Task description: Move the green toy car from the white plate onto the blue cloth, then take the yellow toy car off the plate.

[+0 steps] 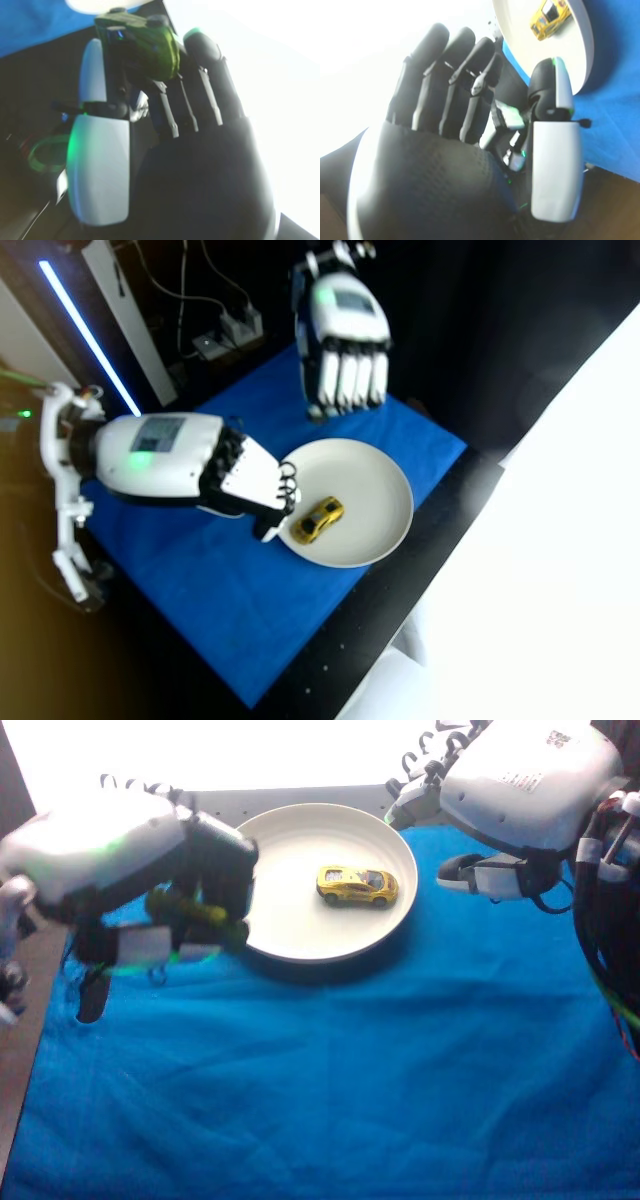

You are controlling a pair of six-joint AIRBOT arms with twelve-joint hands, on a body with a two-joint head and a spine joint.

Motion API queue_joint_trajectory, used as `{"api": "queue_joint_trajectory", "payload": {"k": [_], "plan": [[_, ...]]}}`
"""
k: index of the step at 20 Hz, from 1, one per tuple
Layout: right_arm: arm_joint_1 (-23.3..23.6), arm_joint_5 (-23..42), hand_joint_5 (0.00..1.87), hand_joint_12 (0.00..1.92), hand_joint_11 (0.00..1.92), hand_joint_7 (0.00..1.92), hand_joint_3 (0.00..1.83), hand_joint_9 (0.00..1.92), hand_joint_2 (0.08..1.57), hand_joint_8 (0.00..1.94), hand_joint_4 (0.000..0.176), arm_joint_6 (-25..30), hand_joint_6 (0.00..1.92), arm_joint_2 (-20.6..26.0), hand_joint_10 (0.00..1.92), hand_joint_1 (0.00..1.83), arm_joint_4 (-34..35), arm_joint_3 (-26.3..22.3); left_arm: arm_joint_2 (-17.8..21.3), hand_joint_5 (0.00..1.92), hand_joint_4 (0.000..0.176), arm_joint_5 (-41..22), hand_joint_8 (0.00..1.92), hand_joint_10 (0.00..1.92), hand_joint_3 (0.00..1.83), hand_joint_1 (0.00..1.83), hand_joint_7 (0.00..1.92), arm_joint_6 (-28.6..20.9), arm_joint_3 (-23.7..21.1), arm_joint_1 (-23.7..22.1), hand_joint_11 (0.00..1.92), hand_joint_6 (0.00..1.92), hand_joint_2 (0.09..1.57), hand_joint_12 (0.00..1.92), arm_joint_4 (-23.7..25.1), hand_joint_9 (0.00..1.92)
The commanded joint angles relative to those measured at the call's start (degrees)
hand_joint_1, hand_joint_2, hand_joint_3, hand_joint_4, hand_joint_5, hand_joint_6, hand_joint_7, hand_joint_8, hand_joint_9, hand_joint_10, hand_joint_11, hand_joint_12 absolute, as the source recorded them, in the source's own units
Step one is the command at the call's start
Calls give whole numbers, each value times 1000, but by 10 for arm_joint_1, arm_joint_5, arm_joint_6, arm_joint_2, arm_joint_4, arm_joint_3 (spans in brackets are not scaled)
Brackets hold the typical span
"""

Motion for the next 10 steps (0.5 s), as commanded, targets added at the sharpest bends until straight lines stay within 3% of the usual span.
{"api": "queue_joint_trajectory", "payload": {"k": [1, 2, 3, 4, 5, 6, 7, 8, 9, 10], "plan": [[9, 67, 814, 1653, 363, 692, 1, 561, 1027, 793, 0, -3, 71, 0, 1194, 1121, 1, -2, 7, 798, 0, -92, 1291, 1550, 0, 1346, 863, 0, -9, 3, 448, 1091, 1197, 1843, 1, 716], [9, 67, 807, 1668, 343, 671, 3, 541, 1038, 826, 0, -3, 68, 0, 1217, 1122, 1, -2, 18, 837, 0, -103, 1357, 1491, 0, 1244, 880, 0, -24, 18, 508, 1040, 1183, 1862, 1, 704], [9, 67, 815, 1668, 344, 664, 1, 538, 1038, 858, 0, -3, 73, 0, 1226, 1137, 3, -2, 25, 858, 0, -108, 1370, 1391, 0, 1214, 867, 0, -36, 32, 576, 1025, 1181, 1755, 1, 717], [9, 67, 820, 1696, 333, 649, 1, 526, 1043, 898, 0, -3, 80, 0, 1259, 1129, 4, -2, 28, 840, 0, -111, 1279, 1417, 0, 1321, 865, -2, -44, 43, 530, 1101, 1183, 1617, 1, 720], [9, 67, 820, 1728, 323, 624, 1, 508, 1046, 955, 0, -3, 88, 0, 1309, 1132, 6, -2, 29, 856, 0, -115, 1258, 1119, 0, 1208, 858, -5, -51, 61, 517, 1121, 1181, 1497, -1, 700], [9, 67, 825, 1735, 322, 623, 0, 506, 1045, 970, 0, -3, 93, 0, 1319, 1133, 7, -2, 27, 861, 0, -115, 1260, 1374, 0, 1306, 850, -12, -54, 77, 498, 1092, 1184, 1489, -5, 713], [9, 67, 825, 1763, 330, 614, 1, 500, 1048, 1000, 0, -3, 100, 0, 1354, 1136, 8, -2, 24, 784, 0, -115, 1298, 1434, 4, 1334, 818, -19, -55, 92, 491, 1198, 1199, 1474, -10, 715], [9, 66, 824, 1769, 357, 607, 0, 497, 1043, 1012, 0, -3, 110, 0, 1379, 1145, 10, -2, 17, 772, 0, -113, 1353, 1154, 1, 1191, 802, -25, -54, 107, 426, 1226, 1217, 1443, -20, 662], [9, 66, 816, 1800, 365, 592, 0, 487, 1041, 1042, 0, -3, 119, 0, 1422, 1155, 10, -2, 11, 762, 10, -110, 1349, 1039, 0, 1161, 806, -26, -53, 121, 395, 1251, 1221, 1445, -30, 667], [9, 66, 809, 1805, 378, 582, 0, 489, 1034, 1040, 0, -3, 137, 0, 1414, 1158, 12, -2, 4, 755, 35, -107, 1353, 993, 2, 1141, 769, -28, -51, 135, 317, 1304, 1233, 1444, -40, 620]]}}
